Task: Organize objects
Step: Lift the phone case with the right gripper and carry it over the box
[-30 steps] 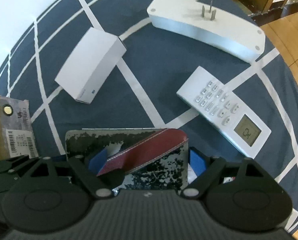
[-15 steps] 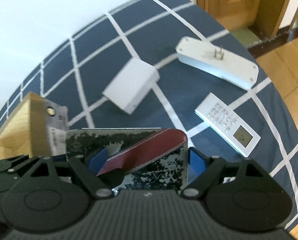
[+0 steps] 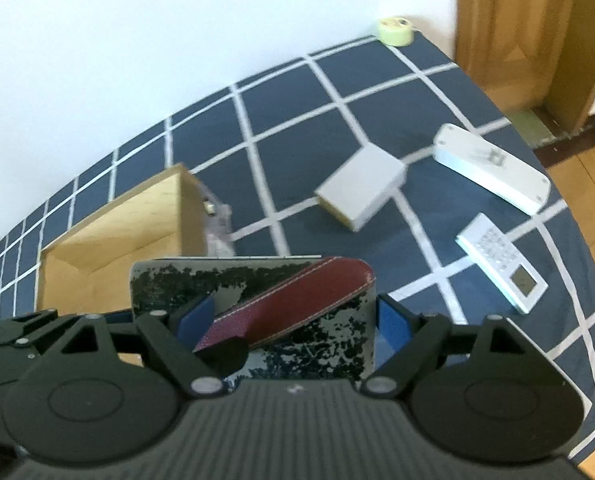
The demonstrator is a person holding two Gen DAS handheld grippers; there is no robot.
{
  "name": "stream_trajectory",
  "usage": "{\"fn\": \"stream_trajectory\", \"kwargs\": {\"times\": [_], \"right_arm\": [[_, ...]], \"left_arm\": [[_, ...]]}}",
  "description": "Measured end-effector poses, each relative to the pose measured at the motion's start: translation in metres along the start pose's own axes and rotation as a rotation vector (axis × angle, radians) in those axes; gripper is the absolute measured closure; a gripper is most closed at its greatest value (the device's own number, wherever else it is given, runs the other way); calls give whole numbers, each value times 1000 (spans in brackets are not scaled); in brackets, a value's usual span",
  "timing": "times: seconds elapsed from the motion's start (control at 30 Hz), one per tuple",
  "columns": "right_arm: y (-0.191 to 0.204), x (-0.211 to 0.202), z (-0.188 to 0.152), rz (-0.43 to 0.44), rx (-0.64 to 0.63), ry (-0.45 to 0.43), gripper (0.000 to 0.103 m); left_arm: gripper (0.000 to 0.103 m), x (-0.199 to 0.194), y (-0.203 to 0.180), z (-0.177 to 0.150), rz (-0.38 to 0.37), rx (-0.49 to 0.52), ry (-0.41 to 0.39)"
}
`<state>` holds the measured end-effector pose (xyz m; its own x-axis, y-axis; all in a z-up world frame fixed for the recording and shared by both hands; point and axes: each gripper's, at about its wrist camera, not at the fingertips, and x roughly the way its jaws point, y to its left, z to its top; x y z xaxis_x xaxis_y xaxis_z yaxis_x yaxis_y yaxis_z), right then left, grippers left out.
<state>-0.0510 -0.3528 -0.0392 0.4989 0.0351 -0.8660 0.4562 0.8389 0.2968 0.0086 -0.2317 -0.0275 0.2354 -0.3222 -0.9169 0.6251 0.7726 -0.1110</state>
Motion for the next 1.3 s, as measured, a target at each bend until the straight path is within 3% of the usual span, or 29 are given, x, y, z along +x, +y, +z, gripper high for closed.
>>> {"fn": "stream_trajectory", "kwargs": {"times": [0.33, 0.73, 1.0, 1.3], "right_arm": [[69, 1, -9, 59, -107, 3, 17], [149, 32, -11, 112, -228, 56, 17], [188, 71, 5, 120, -278, 102, 17], [203, 133, 35, 103, -289, 167, 17]], "left_arm": [[21, -30, 56, -22, 49, -81, -39], [21, -41, 135, -39, 97, -213, -45], [21, -24, 186, -28, 102, -277, -27], [21, 23, 227, -4, 85, -305, 25]]}}
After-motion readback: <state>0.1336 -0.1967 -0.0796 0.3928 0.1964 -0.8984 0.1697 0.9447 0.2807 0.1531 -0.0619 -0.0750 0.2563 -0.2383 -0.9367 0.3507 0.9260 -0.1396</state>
